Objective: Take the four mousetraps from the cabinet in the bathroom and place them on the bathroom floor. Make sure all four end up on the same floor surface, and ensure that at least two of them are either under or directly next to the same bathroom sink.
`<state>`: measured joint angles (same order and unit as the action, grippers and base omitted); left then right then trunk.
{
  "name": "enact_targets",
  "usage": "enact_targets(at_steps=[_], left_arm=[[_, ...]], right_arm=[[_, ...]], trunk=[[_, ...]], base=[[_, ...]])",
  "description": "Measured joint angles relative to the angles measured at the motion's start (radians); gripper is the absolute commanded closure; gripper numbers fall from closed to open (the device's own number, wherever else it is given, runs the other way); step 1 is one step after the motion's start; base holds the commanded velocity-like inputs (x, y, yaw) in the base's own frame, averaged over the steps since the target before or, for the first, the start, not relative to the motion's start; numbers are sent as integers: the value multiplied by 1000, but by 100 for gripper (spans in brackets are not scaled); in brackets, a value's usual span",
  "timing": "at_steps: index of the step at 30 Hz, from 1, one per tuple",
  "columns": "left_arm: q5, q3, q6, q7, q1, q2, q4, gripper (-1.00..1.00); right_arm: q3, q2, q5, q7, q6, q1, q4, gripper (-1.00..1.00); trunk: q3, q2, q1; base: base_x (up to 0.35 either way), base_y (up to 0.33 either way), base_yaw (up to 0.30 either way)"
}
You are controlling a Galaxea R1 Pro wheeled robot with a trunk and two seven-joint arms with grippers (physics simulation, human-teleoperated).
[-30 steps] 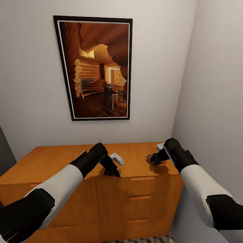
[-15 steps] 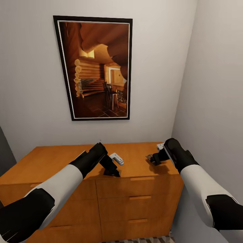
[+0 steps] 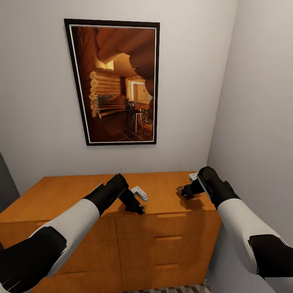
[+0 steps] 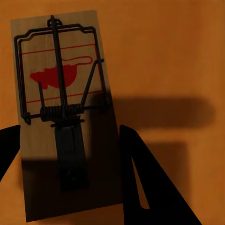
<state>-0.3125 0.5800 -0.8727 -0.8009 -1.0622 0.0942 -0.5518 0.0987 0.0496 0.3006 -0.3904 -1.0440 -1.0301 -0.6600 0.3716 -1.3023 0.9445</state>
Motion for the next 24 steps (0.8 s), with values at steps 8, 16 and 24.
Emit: enact_targets(at_steps=[8,16,24], left_arm=[[0,-3,11,0,0,-1,23,-100],[-1,-4,13,1,0,-1,25,-100],[-1,-4,13,7,0,-1,25,-100]], right_arm=[[0,0,0,0,0,0,0,100],[0,0,0,0,0,0,0,100],[0,0,0,0,0,0,0,100]], trunk=[[0,0,0],[0,0,0],[0,0,0]], base=[[0,0,0],[0,0,0],[0,0,0]])
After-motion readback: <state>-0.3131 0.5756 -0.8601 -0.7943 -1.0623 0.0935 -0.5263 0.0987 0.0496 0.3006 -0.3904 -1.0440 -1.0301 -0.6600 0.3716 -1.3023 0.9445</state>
